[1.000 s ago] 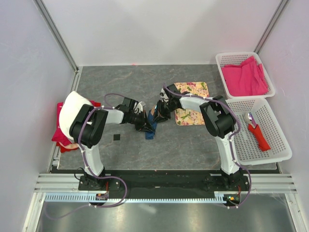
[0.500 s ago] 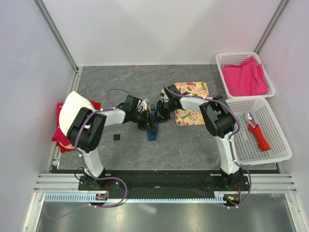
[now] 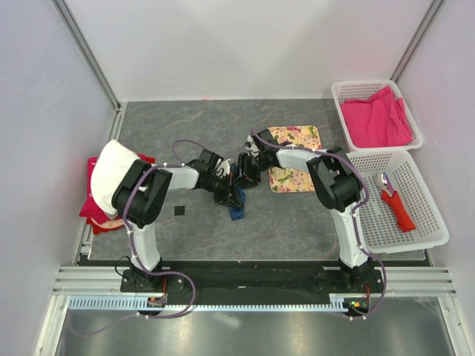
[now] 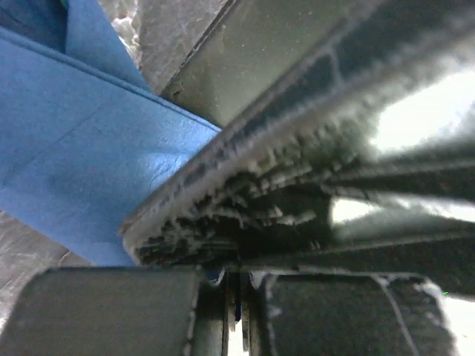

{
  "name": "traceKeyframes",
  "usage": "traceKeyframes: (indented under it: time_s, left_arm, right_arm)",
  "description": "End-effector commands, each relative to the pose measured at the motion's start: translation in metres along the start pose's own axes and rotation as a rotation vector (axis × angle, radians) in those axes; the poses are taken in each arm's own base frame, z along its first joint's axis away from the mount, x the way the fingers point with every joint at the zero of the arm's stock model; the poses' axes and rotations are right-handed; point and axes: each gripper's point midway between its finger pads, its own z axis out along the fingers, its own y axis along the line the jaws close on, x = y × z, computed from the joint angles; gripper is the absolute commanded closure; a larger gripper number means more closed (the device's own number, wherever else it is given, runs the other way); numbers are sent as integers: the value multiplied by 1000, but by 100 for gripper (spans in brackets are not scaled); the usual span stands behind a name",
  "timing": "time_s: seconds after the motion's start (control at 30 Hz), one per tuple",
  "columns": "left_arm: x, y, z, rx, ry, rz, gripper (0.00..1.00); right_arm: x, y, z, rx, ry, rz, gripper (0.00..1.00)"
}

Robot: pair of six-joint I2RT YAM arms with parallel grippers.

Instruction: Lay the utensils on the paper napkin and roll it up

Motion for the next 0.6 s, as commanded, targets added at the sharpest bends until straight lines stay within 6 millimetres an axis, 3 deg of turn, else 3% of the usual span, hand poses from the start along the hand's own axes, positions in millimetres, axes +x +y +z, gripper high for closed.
traceKeyframes:
  time_s: [0.0,0.17,0.4,0.57]
  left_arm:
    - [-1,13,5,-34,3,24,98]
    - [-2,9,3,-16,-3,44,98]
    - [-1,2,0,12,-2,97,98]
    - [1,3,0,13,3,104,98]
  right_arm:
    - [4,-29,-3,118,-18,-22,46]
    - [6,-36,-8,161,-18,-49,45]
    - [17,-53,7,224,10,-71,44]
    - [22,-65,19,243,32,-70,51]
